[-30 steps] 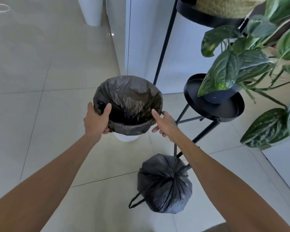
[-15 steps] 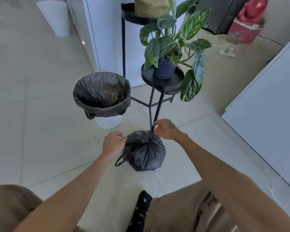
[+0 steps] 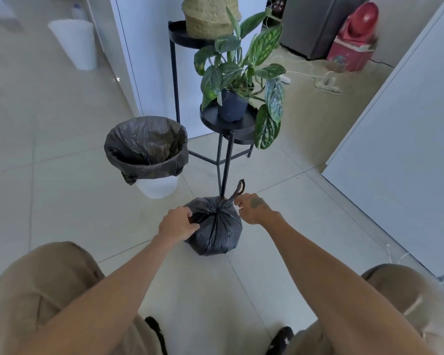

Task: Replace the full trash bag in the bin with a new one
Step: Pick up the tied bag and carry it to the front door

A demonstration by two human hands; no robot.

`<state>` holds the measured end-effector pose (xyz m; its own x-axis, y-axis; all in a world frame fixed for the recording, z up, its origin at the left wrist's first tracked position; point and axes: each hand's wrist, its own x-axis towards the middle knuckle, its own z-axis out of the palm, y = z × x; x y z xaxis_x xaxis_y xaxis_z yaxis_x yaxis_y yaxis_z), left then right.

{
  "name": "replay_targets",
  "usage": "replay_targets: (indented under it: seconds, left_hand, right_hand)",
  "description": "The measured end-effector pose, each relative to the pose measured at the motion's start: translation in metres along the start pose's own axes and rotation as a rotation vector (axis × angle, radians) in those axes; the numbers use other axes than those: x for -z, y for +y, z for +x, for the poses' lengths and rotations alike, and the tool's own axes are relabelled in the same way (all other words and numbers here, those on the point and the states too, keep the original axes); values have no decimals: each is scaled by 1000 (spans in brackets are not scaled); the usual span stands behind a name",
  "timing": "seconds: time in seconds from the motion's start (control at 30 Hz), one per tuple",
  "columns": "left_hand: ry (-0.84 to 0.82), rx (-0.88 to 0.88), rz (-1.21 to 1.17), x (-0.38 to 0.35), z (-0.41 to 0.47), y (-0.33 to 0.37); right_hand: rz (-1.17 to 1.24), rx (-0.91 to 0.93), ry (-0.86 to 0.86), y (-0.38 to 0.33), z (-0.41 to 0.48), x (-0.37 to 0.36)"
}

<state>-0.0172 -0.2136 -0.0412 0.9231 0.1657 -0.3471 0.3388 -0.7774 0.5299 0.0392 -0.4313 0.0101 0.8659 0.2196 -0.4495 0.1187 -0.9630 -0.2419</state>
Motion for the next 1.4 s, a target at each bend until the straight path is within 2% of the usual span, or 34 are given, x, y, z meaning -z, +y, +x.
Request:
replay_targets:
  seconds: [0.13, 0.23, 0.37, 0.47, 0.53, 0.6, 0.7, 0.9, 1.03, 1.2, 1.4]
  left_hand:
    - [-53, -7, 272, -19, 19, 7]
    - [-146, 73, 503, -30, 40, 9]
    - [-261, 110, 616, -39, 80, 10]
    - [-278, 78, 670, -42, 99, 11]
    - [-301, 52, 704, -40, 101, 16]
    - [-312, 18, 758, -33, 95, 27]
    - [-327, -37, 807, -10, 82, 66]
    - [-452, -137, 668, 60, 26, 194]
    - [-454, -265, 572, 115, -28, 302]
    - [-489, -445, 563, 179, -108, 445]
    - [-510, -652, 568, 199, -189, 591]
  right_hand:
    - [9, 22, -8, 16, 30, -7]
    - [-108, 123, 5, 30, 67, -20]
    - [-413, 242, -29, 42, 130, -44]
    - [-609, 230, -73, 44, 154, -54]
    - [-654, 207, -117, 49, 154, -53]
    - [-540, 176, -167, 57, 144, -45]
    - [-212, 102, -264, 70, 108, -8]
    - [157, -79, -340, 107, -7, 109]
    - [296, -182, -258, 132, -108, 200]
    - [484, -385, -129, 164, -241, 306]
    - [609, -576, 77, 214, -379, 385]
